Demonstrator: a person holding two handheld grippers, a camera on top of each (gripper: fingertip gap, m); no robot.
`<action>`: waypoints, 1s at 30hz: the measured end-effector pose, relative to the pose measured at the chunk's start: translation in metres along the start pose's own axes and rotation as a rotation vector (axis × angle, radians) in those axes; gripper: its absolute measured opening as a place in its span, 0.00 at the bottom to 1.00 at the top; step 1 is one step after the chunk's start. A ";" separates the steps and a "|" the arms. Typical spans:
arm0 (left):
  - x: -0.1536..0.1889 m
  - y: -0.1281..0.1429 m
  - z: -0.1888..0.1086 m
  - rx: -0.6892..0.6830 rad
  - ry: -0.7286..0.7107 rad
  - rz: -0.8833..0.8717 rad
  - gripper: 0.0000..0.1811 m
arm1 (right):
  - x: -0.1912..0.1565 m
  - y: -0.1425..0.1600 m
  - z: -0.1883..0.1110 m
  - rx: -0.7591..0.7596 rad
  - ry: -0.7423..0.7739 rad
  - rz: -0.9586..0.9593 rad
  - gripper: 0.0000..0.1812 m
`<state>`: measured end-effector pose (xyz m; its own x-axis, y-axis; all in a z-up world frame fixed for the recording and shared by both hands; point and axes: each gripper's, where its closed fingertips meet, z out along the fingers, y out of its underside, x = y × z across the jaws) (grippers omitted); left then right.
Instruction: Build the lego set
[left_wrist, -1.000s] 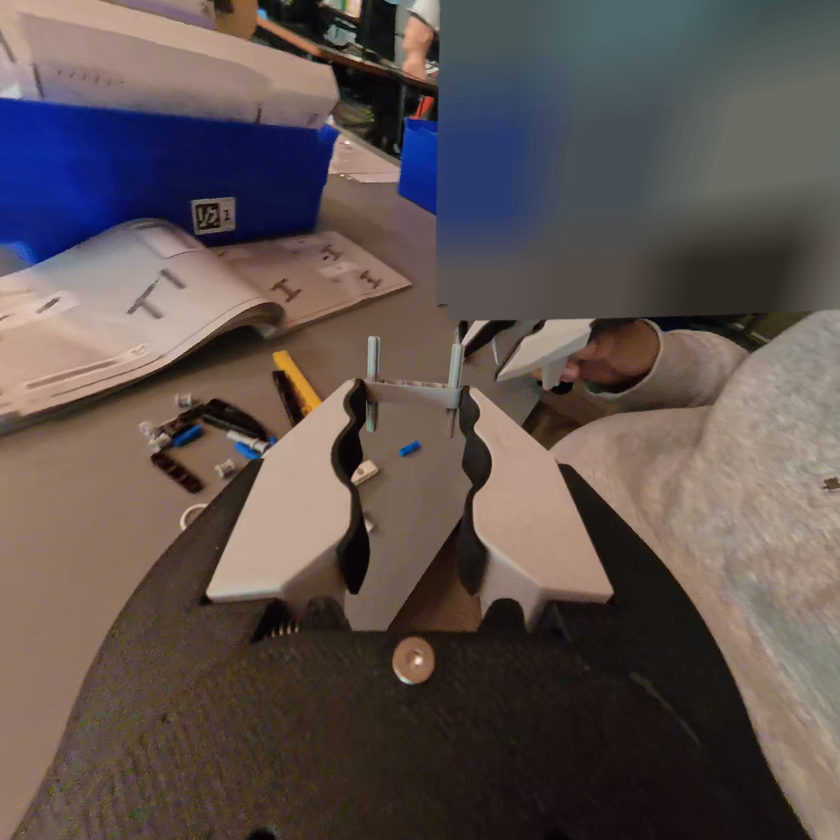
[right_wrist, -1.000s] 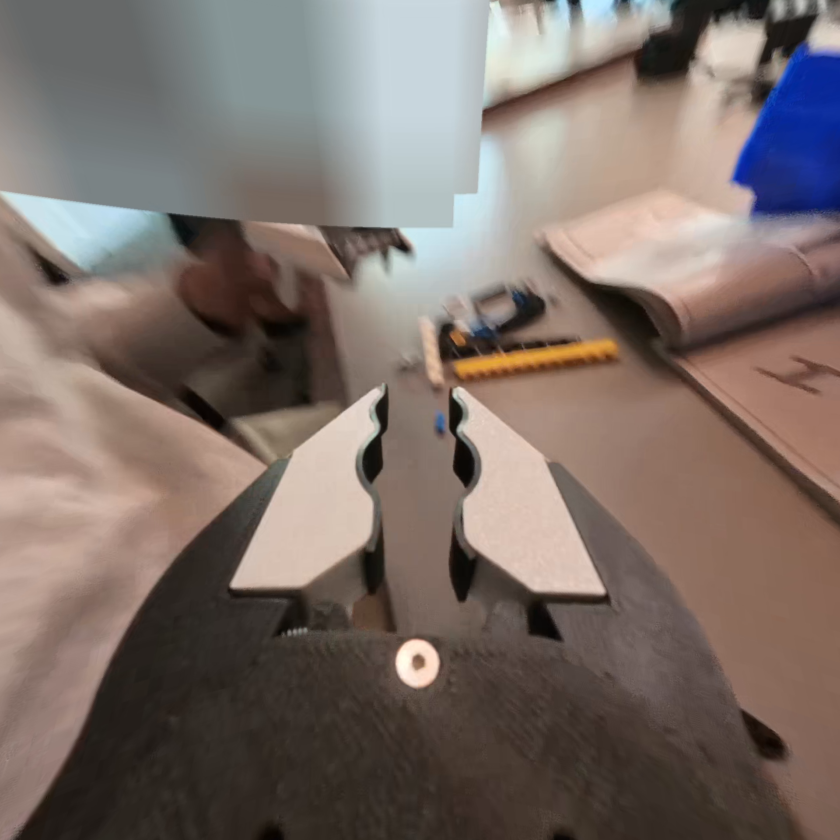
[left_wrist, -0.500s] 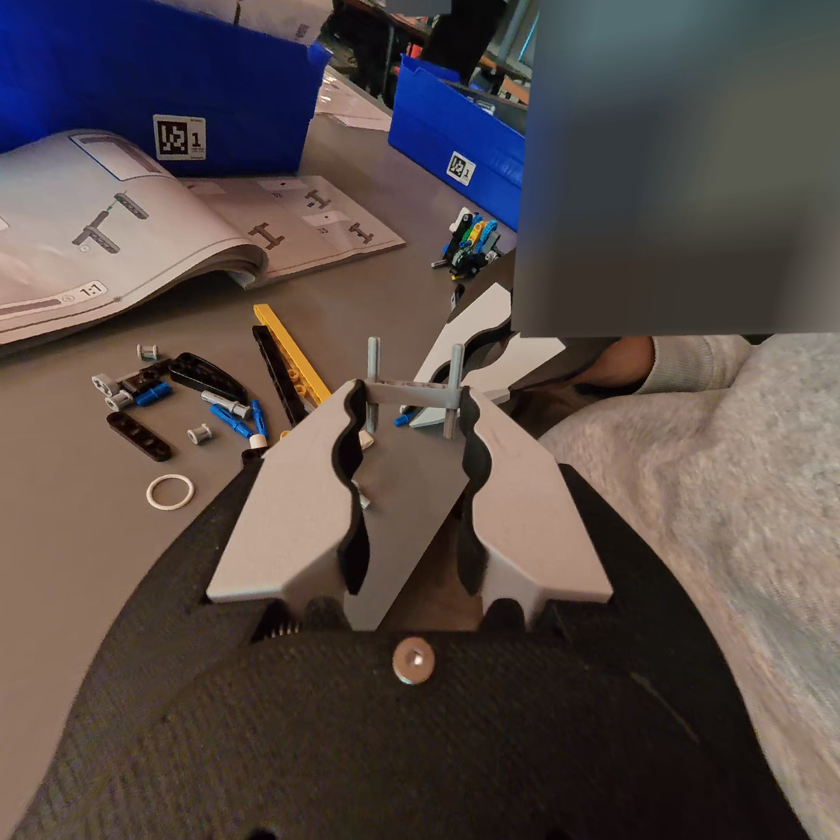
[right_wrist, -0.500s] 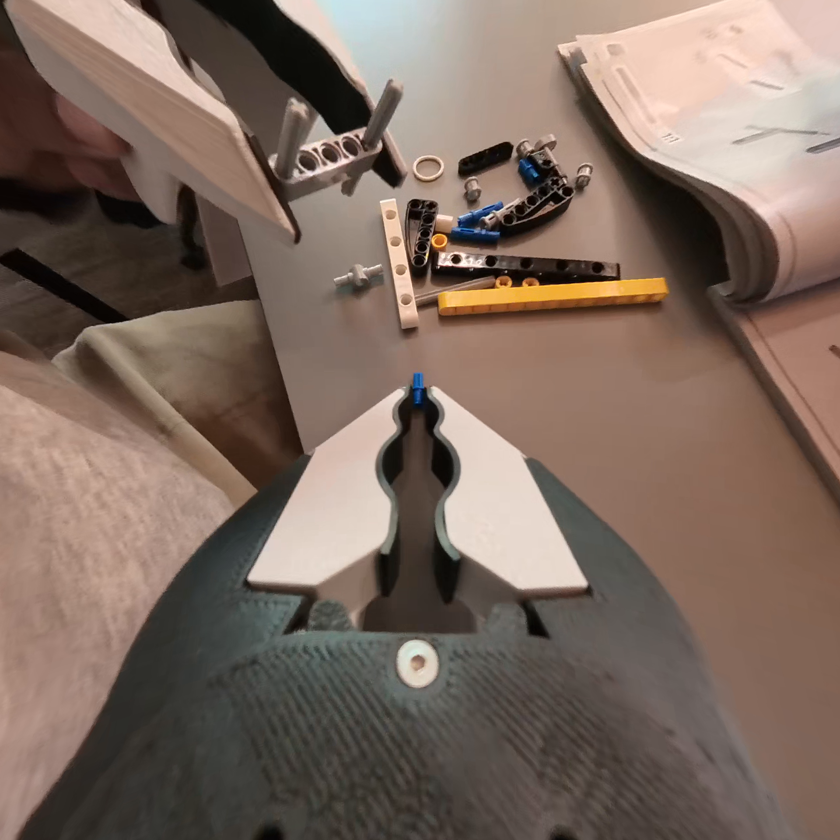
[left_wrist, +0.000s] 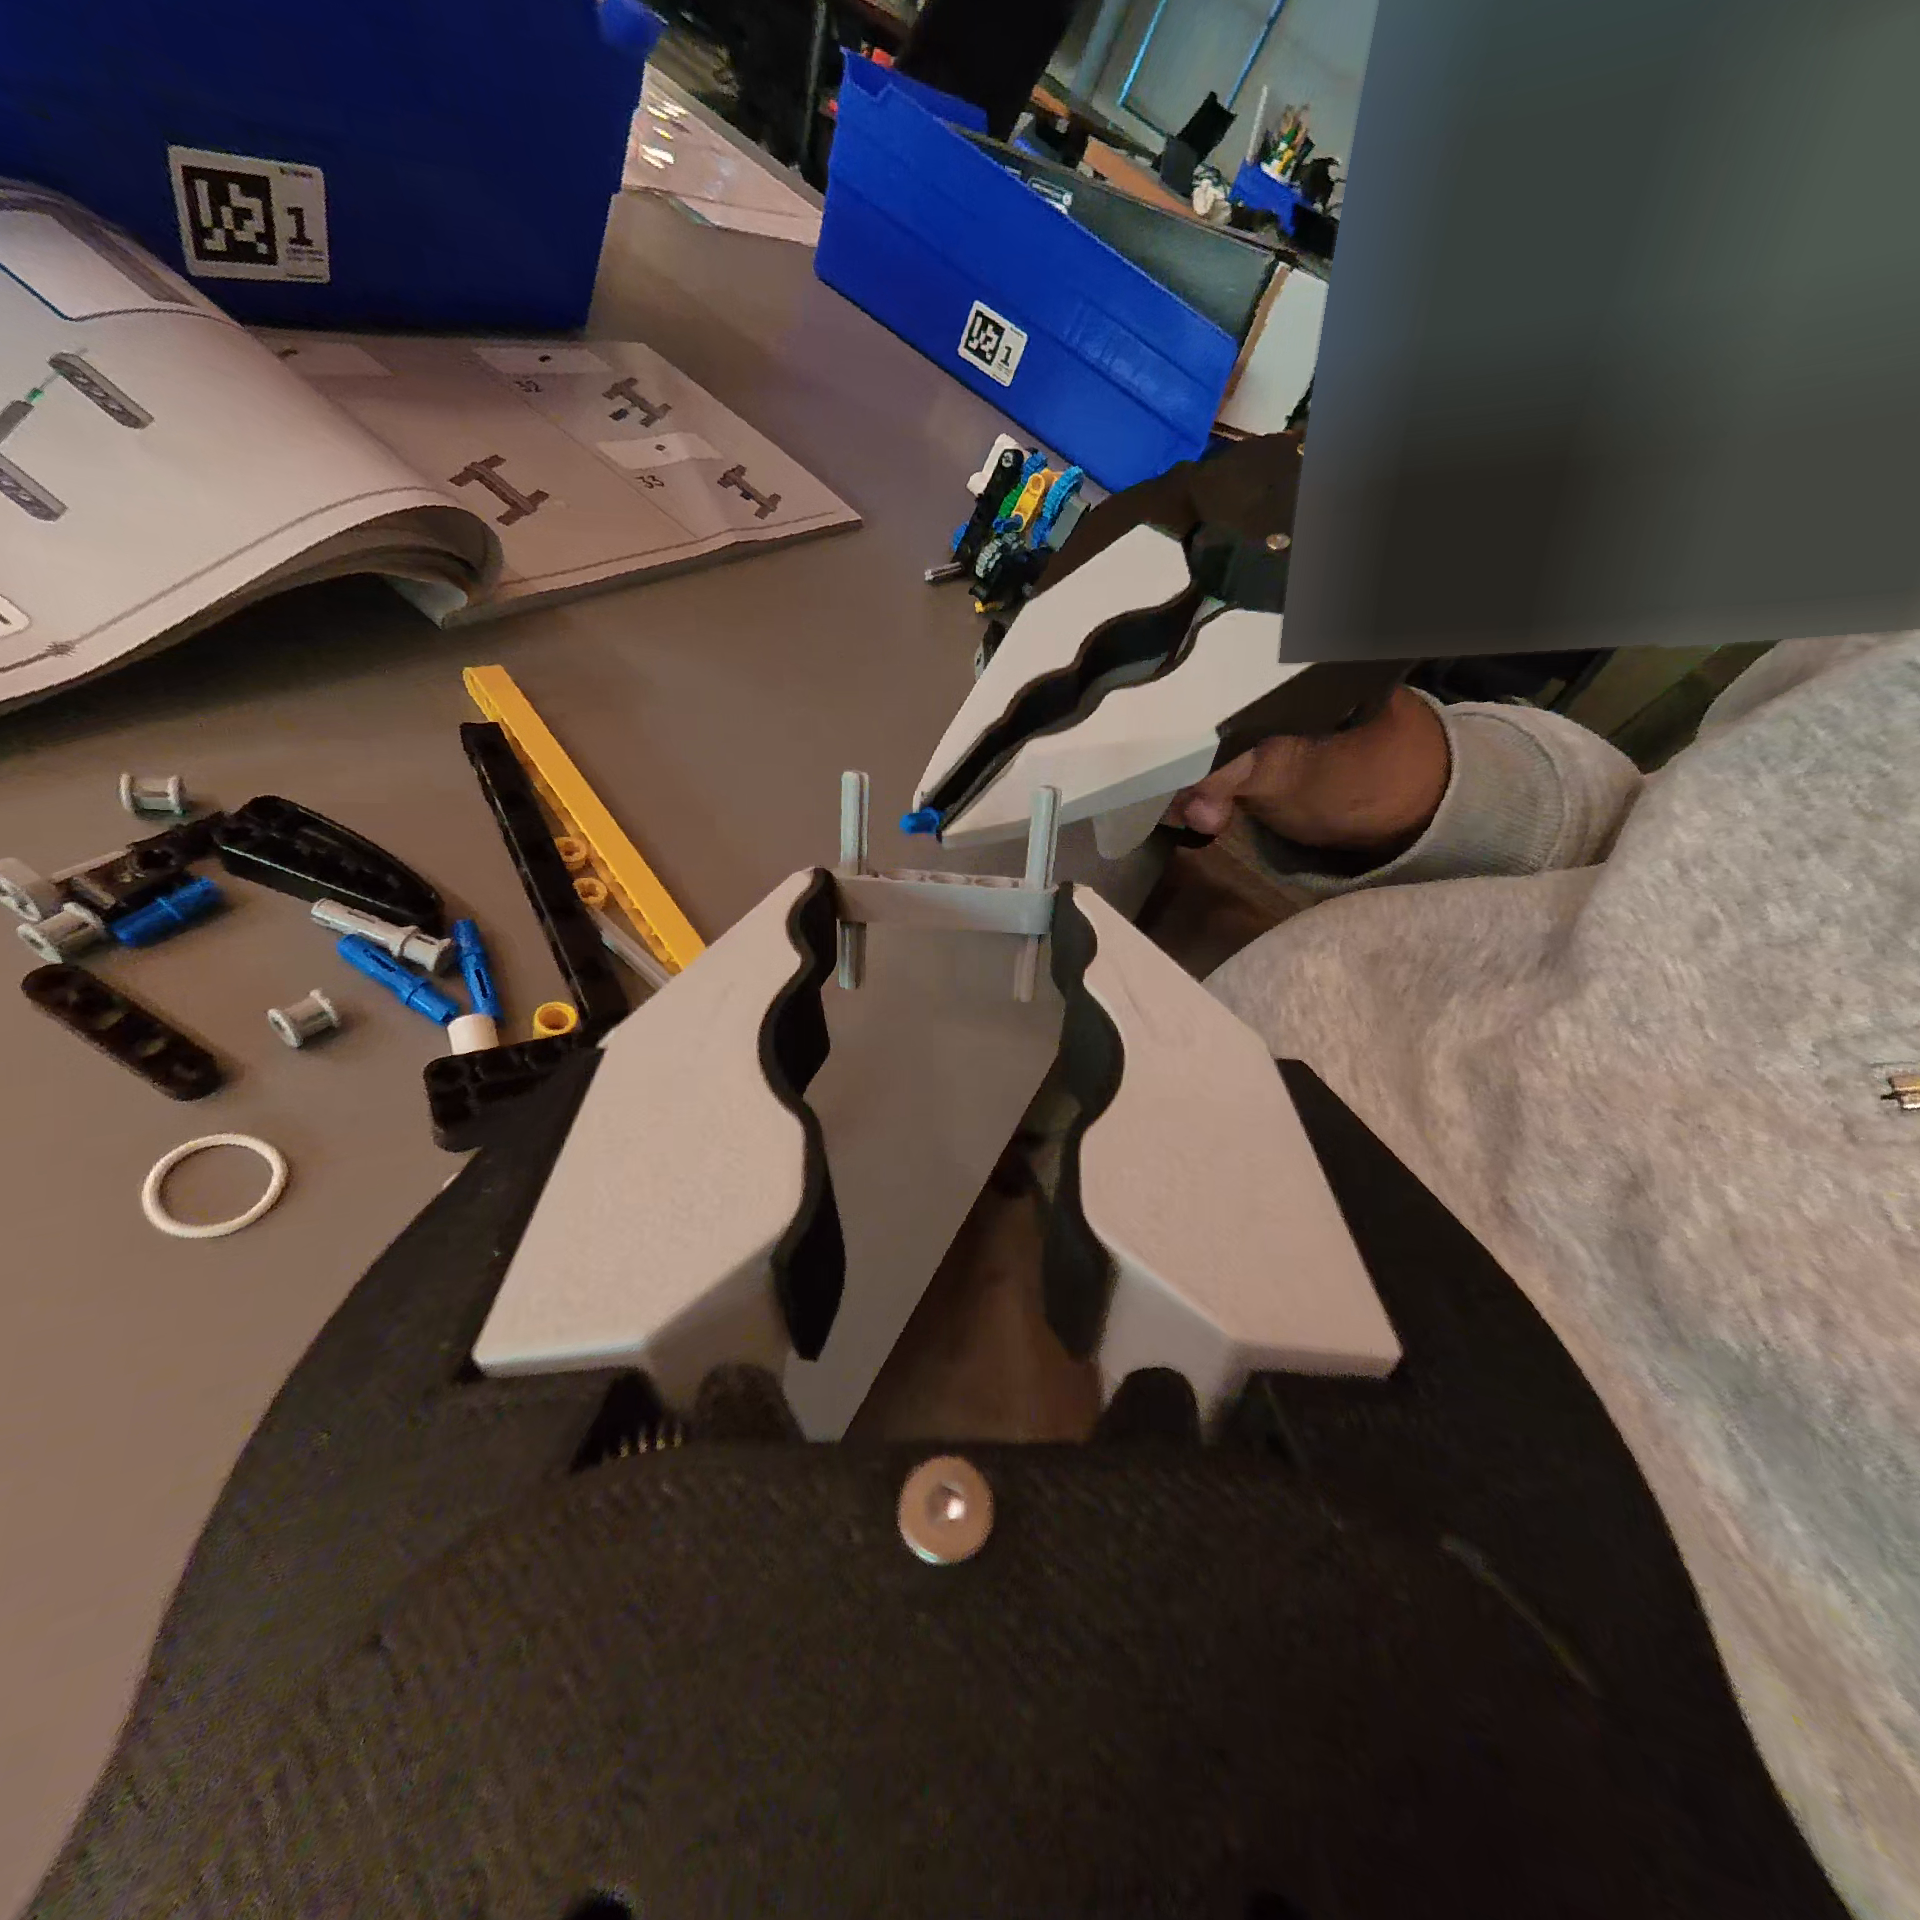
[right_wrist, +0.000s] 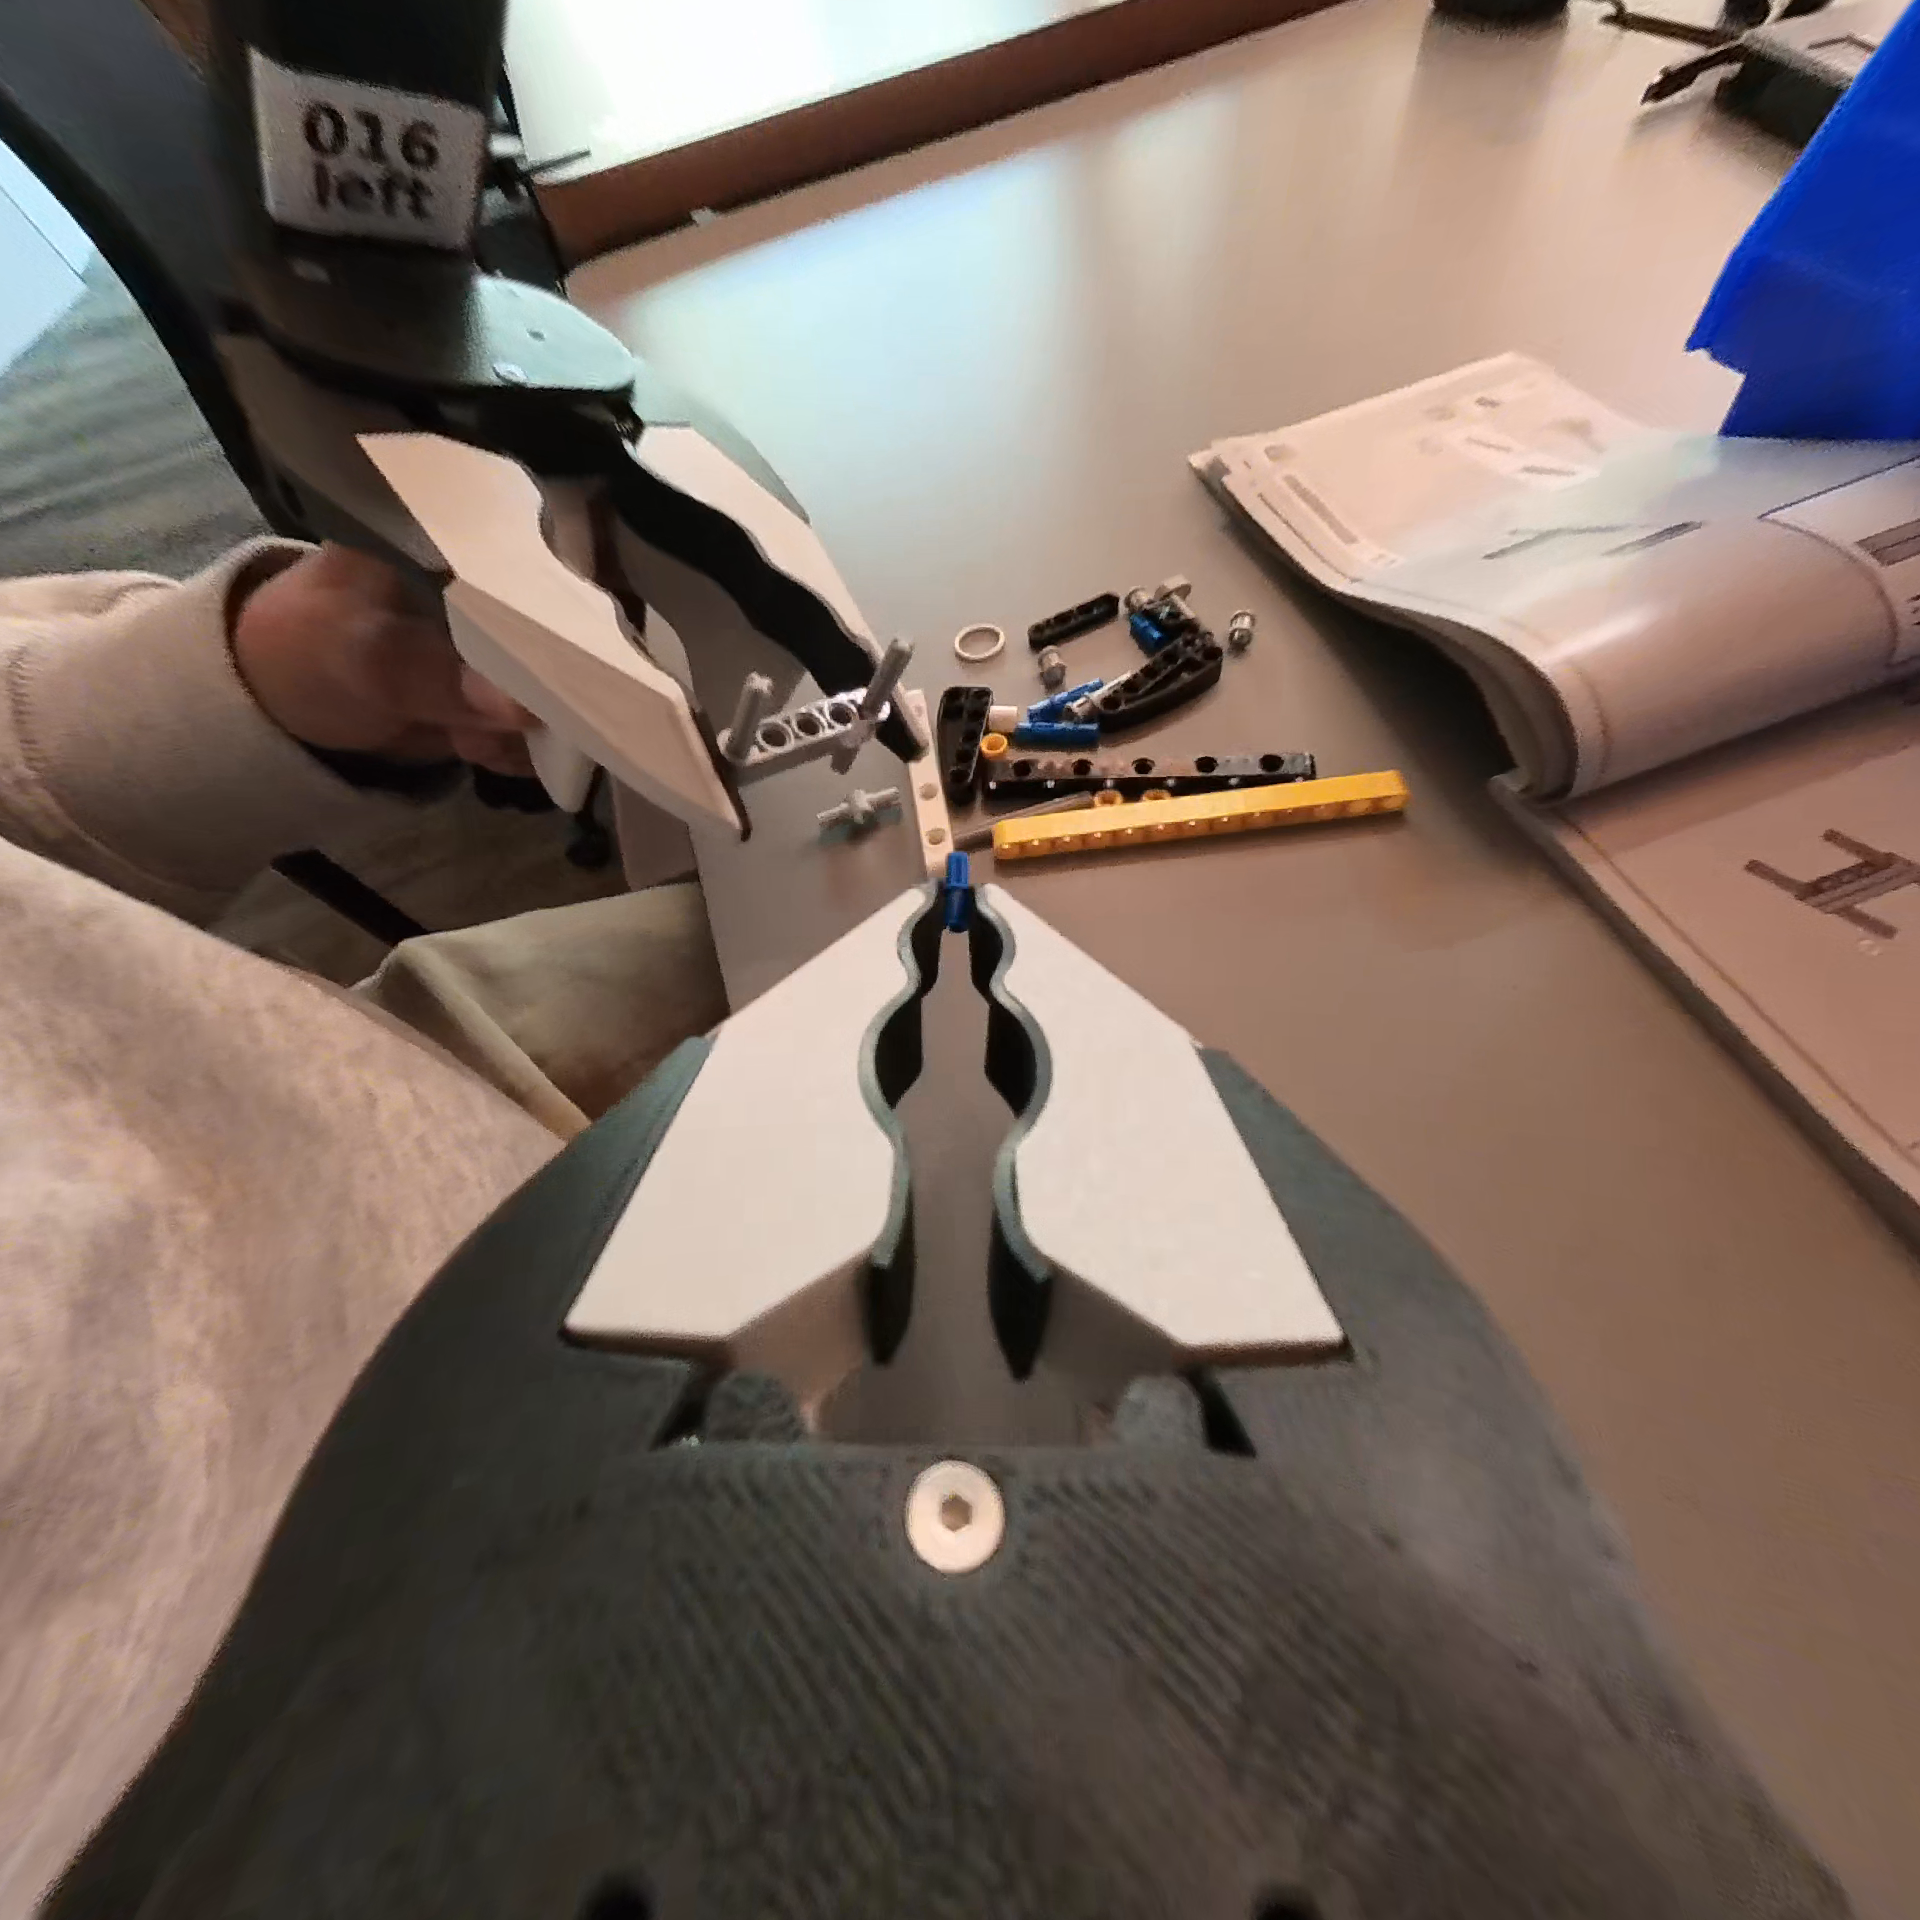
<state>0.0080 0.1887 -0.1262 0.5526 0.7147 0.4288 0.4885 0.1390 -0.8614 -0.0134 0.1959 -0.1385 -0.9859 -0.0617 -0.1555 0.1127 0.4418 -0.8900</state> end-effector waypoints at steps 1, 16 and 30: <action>0.001 0.000 0.001 0.002 0.007 -0.002 0.22 | 0.000 -0.002 -0.002 0.015 -0.008 0.006 0.02; 0.006 0.003 0.010 -0.006 0.033 -0.013 0.22 | -0.002 -0.007 -0.012 0.079 -0.035 0.027 0.02; 0.024 -0.001 0.013 0.031 0.180 -0.109 0.21 | -0.012 -0.016 -0.016 0.141 -0.067 -0.014 0.01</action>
<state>0.0119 0.2152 -0.1184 0.6107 0.5609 0.5590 0.5326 0.2314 -0.8141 -0.0053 0.2033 -0.1155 -0.9776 -0.1282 -0.1668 0.1201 0.3108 -0.9429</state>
